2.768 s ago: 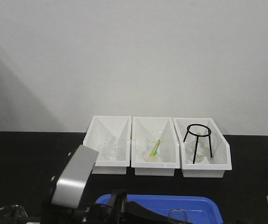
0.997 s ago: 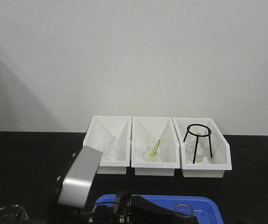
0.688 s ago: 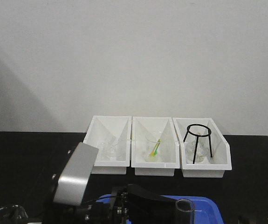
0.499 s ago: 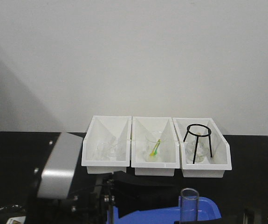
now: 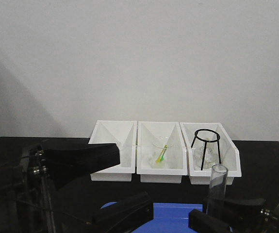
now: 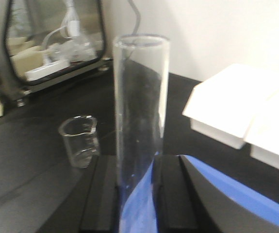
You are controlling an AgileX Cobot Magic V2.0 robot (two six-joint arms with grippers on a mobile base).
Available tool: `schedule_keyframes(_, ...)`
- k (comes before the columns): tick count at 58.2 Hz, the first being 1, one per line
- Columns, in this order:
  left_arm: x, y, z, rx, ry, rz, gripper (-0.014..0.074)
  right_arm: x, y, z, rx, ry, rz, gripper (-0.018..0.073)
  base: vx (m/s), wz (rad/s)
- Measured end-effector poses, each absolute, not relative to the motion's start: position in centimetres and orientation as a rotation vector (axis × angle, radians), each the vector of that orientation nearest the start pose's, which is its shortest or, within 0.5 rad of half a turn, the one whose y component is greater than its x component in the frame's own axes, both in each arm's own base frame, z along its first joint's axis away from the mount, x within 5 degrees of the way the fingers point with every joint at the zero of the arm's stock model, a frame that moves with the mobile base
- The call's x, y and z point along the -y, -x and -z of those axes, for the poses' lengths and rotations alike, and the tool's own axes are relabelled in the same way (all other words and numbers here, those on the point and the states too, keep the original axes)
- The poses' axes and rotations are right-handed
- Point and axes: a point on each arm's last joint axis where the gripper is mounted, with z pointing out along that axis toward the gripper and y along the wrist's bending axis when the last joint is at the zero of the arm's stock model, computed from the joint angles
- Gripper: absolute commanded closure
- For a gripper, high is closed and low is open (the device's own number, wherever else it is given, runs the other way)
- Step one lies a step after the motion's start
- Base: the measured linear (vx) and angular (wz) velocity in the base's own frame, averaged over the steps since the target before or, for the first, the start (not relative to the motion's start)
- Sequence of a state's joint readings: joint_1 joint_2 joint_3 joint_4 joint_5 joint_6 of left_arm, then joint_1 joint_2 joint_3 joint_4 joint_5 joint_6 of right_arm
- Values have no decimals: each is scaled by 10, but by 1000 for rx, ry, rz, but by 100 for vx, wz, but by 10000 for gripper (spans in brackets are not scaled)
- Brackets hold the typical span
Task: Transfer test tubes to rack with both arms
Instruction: 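Open the left gripper and pull it away from the tube, then move the held tube with the right gripper over the white rack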
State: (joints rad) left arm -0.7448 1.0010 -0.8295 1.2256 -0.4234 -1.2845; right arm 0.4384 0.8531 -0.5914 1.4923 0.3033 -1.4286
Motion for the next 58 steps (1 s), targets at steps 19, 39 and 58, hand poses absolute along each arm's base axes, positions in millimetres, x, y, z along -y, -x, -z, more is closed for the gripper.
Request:
schedule_keyframes(19, 171, -134, -387, -1395, -804, 965, 6, -92, -158, -323, -1726, 456, -531, 566, 0, 0)
schedule_keyframes(39, 171, -134, -387, -1395, -804, 967, 6, -76, -167, -324, -1727, 317, -332, 566, 0, 0)
schedule_keyframes(58, 171, -134, -387, -1395, -804, 968, 6, -57, -174, -323, -1736, 206, -228, 566, 0, 0)
